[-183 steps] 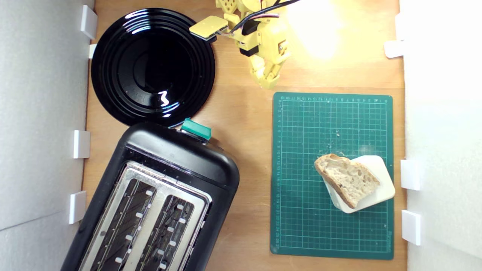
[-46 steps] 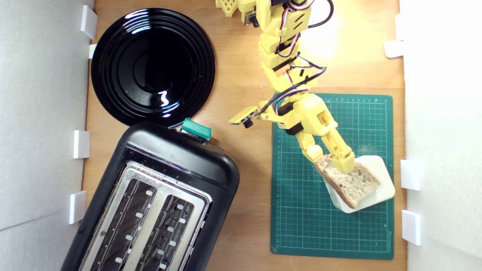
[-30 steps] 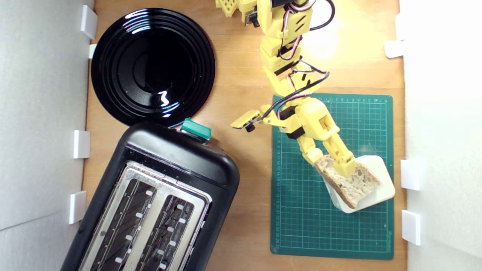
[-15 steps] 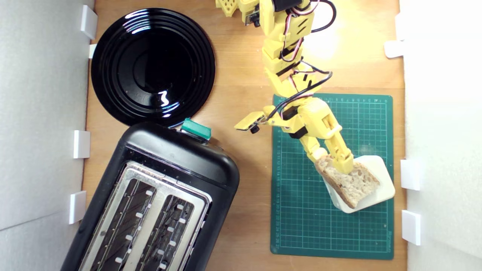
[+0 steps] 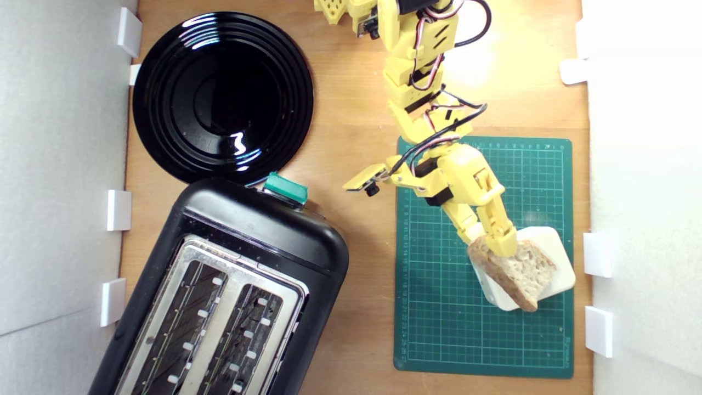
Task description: Pick bread and place in toaster
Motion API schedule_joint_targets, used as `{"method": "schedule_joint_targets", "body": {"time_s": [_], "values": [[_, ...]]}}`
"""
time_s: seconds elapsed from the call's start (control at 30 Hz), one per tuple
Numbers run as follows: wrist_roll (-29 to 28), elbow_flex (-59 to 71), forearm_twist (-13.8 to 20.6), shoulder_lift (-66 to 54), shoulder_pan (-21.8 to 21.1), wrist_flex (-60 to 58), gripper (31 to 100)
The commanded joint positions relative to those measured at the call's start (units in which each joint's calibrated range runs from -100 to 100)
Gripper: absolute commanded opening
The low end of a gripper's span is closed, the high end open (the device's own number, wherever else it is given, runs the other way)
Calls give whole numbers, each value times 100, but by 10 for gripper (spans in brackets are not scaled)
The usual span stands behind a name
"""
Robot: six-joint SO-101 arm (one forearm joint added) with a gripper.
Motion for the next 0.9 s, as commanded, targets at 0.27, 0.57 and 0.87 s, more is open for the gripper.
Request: {"method": "schedule_joint_targets", "body": {"time_s": [0.27, 0.57, 0.87], "values": [[-16, -39, 10, -447, -28, 65, 589], [-414, -30, 10, -1828, -141, 1336, 590], [-545, -85, 19, -3584, -173, 2360, 590]]}}
